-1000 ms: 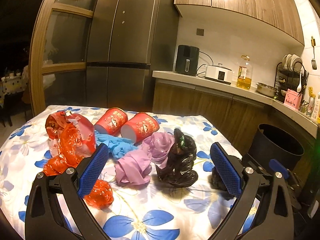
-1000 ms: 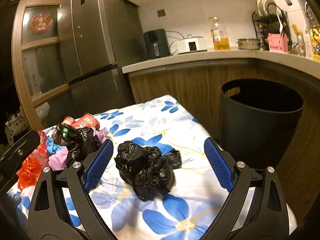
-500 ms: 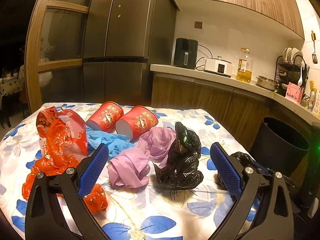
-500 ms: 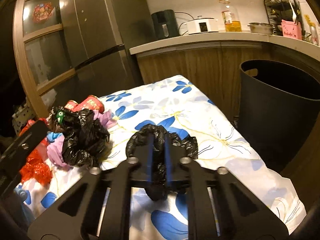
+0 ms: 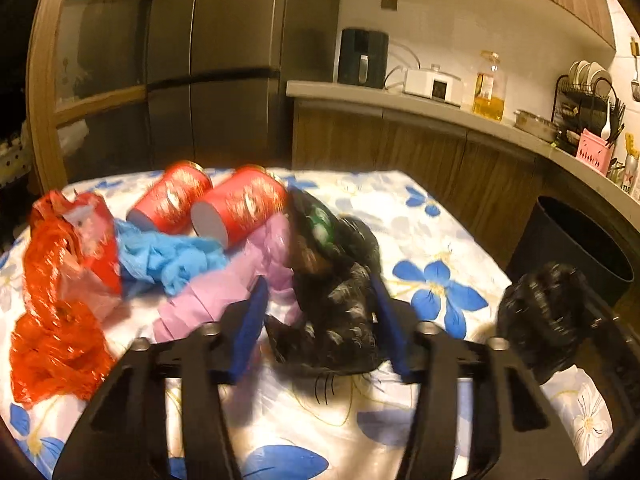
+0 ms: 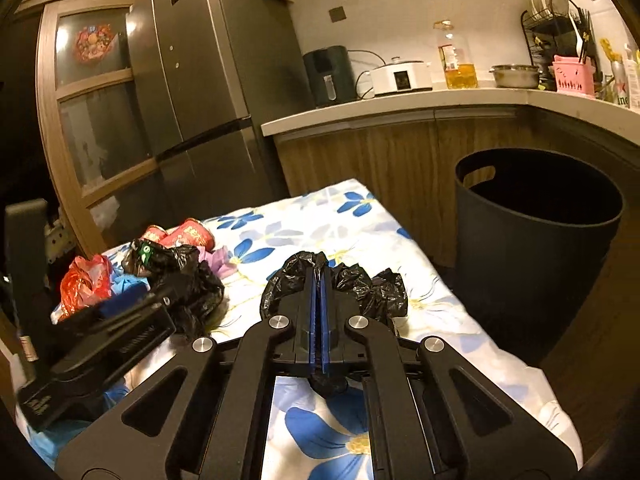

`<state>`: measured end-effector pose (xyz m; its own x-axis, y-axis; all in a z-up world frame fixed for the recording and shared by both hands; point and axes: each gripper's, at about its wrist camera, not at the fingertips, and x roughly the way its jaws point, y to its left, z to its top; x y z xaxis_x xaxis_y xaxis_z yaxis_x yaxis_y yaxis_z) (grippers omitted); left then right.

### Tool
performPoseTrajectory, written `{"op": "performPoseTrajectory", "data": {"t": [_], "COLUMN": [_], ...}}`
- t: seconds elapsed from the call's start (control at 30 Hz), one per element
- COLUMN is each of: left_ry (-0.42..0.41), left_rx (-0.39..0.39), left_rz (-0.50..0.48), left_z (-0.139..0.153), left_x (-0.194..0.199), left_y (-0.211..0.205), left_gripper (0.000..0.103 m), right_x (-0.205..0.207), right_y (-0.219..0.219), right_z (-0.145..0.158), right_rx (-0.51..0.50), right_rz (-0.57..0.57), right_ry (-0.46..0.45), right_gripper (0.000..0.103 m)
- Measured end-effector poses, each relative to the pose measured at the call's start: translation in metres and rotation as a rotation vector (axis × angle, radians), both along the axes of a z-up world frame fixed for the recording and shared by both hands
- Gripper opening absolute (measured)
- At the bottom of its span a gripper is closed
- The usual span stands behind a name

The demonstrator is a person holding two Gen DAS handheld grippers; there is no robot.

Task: Collect trash
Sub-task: 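Grasp the black bag with the right tool while the left tool grasps another black bag, then carry both black bags over the bin and open both tools to drop them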

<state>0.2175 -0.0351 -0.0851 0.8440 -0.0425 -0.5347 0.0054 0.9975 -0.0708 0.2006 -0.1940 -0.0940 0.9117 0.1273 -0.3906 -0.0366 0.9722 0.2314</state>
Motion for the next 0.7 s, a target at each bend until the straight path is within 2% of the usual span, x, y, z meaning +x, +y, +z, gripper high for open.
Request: {"op": "performPoseTrajectory", "data": {"t": [0.2,0.27,0.43,0.7], "left_ry": [0.018,0.012,-0.046,-0.152], "left_rx": [0.008,-0.001,-0.018,-0.033], "left_rz": [-0.017,-0.009,-0.007,-0.081], "left_z": [-0.003,-0.001,0.017,0.059], "left_x": [-0.001,-0.003,-0.022,-0.044], "left_y": [0.000,0.002,0.005,-0.016], "left_gripper": [0.018,0.013,0.011,0.011], "right_x": [-0.005,-0.008,-0.017,-0.036], "right_y": [-0.002,-0.003,-0.008,-0.028], "right_z": [0.003,0.005,0.017,0.041], "right_rx": [0.010,0.015,0.015,0.014], "right_rz": [0.013,0.013,0.003,-0.052], "right_ry": [-0.006,-0.010,-0.040,-0.102], "right_gripper": [0.002,0.002,0.002,0.002]}}
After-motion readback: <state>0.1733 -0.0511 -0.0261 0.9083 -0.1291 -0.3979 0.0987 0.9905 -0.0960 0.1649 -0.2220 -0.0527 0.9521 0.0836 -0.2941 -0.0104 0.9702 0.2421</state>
